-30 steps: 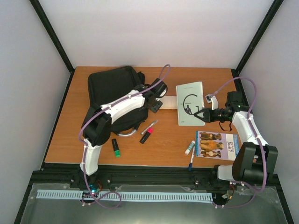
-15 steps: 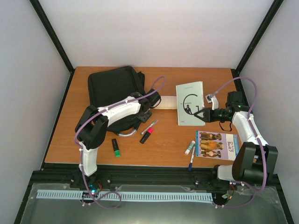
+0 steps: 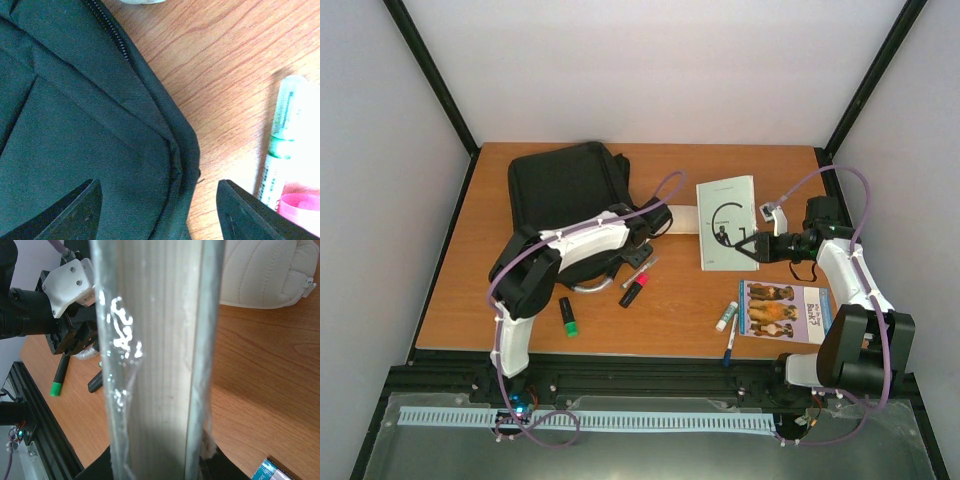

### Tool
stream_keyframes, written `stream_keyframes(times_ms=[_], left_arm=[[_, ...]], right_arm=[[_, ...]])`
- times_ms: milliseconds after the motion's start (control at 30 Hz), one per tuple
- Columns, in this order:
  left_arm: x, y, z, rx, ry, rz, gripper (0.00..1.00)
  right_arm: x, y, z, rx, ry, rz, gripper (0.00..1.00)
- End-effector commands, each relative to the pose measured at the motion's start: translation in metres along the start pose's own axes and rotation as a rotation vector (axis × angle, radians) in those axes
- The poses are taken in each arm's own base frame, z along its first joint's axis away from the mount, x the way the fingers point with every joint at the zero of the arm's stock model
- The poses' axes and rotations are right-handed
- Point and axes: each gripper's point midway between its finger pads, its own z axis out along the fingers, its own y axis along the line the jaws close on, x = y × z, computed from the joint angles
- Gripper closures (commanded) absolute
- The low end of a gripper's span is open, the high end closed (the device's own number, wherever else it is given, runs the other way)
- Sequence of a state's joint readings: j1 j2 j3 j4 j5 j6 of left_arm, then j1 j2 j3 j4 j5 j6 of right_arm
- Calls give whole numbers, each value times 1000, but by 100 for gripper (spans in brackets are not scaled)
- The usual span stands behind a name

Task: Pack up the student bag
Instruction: Place the book in the student bag.

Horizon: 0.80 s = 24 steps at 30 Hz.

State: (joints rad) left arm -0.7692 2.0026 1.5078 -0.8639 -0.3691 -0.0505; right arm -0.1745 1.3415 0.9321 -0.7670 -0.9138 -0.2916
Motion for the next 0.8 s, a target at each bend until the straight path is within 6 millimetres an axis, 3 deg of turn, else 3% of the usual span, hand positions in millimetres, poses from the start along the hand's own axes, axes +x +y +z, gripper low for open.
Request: stream_keyframes(times_ms=[0,133,333,633,767], left_arm=[[-10,-7,-1,4,-28,15,36],[-9,13,5,-134,1,-20,41],[-16,28,5,-229,-15,-74,55],[-29,16,17,-190,-15,-61,93],[-36,10,20,-161,-25,-70,99]], right_arm=[[-25,21,-11,-70,-95,-118,95],[-25,22,-12,-74,-96,-118,95],[-25,23,-12,-79,-98,-119,95],[-25,23,-13,-77,-98,-123,95],[-25,22,-13,-73,-98,-120,95]])
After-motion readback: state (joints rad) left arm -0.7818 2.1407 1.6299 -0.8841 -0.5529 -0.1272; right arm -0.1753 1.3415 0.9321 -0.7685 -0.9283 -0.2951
